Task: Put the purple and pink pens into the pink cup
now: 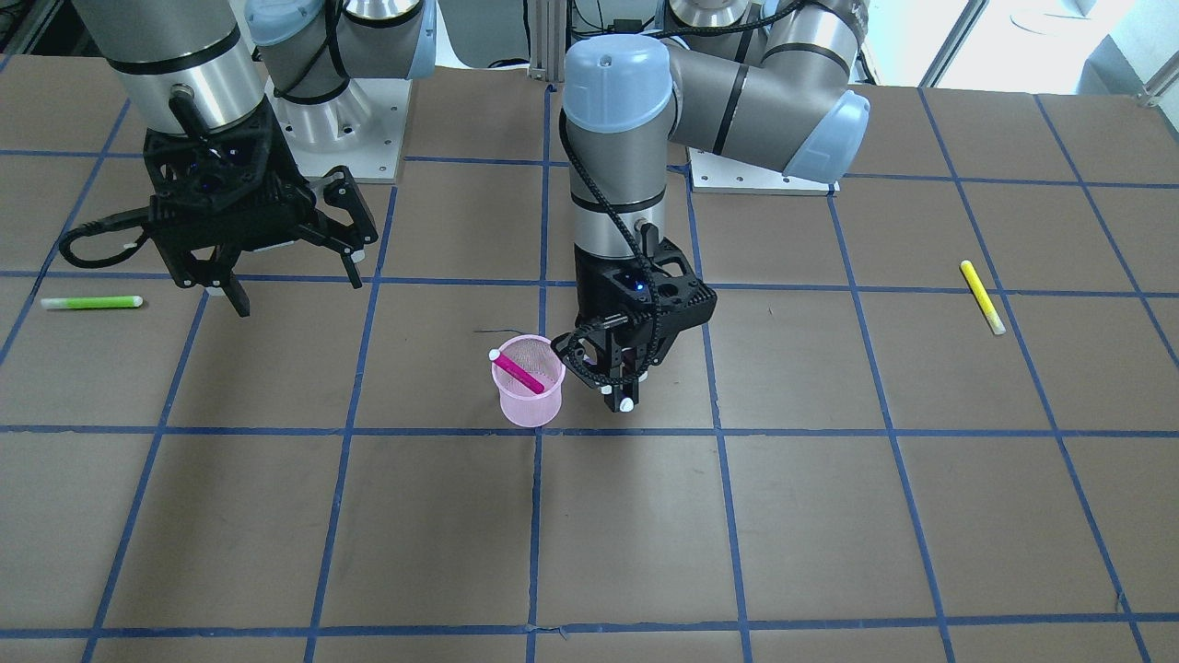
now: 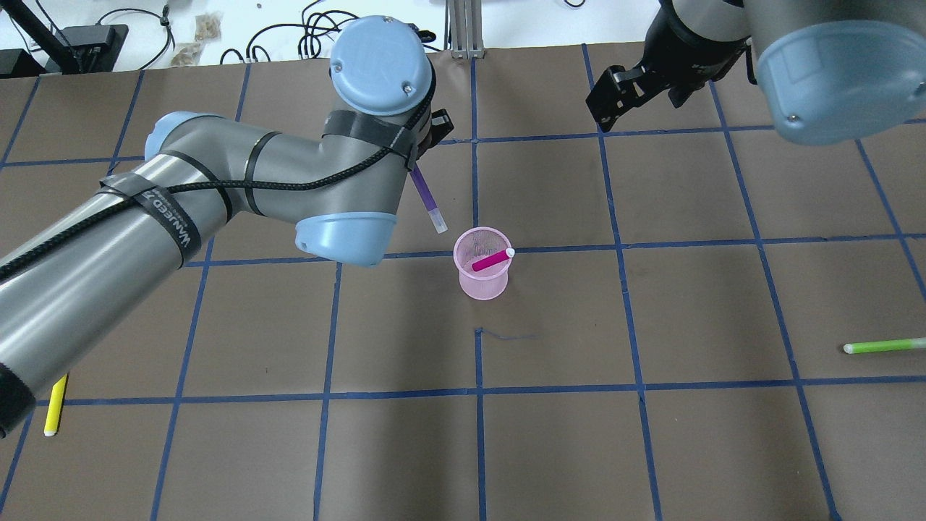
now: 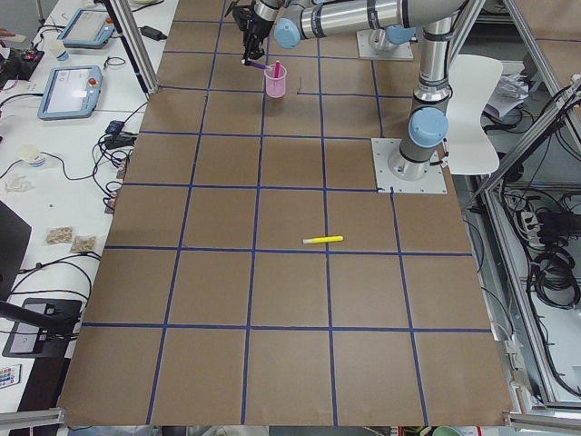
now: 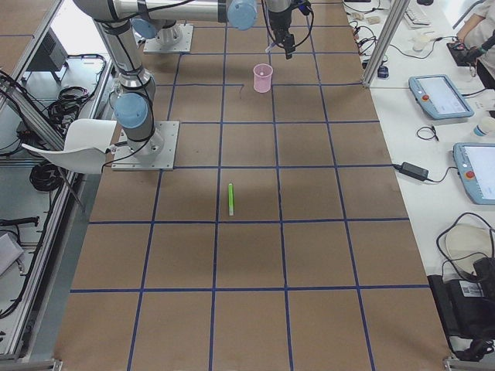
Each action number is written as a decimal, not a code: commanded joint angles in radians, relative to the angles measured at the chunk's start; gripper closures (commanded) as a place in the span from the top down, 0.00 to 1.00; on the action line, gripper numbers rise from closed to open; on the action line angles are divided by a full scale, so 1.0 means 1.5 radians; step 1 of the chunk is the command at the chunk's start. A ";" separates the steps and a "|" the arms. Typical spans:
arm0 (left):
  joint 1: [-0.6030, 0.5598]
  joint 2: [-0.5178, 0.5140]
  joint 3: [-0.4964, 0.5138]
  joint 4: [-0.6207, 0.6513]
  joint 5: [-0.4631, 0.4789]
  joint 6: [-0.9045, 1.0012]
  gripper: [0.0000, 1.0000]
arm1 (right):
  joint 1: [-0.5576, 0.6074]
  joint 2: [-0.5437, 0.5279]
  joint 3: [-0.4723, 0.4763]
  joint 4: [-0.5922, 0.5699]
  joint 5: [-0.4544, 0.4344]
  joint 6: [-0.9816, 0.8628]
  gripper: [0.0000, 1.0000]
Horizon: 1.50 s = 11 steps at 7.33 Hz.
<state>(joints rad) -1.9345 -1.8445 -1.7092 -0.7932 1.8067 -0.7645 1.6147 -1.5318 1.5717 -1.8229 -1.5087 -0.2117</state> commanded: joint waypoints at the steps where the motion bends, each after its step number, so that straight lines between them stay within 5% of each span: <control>1: -0.039 -0.006 -0.025 0.033 0.016 -0.061 0.00 | 0.002 -0.004 -0.039 0.080 -0.035 0.074 1.00; 9: -0.093 -0.057 -0.038 0.050 0.050 -0.085 0.00 | 0.005 -0.001 -0.050 0.123 -0.027 0.137 1.00; 10: -0.095 -0.058 -0.038 0.050 0.049 -0.087 0.35 | 0.006 -0.001 -0.050 0.122 -0.025 0.137 1.00; 11: -0.096 -0.057 -0.037 0.050 0.049 -0.089 0.59 | 0.006 -0.001 -0.050 0.122 -0.025 0.136 1.00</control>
<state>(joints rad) -2.0758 -1.9293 -1.7655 -0.7180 1.8812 -0.8940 1.6221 -1.5340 1.4969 -1.6393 -1.5478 -0.0065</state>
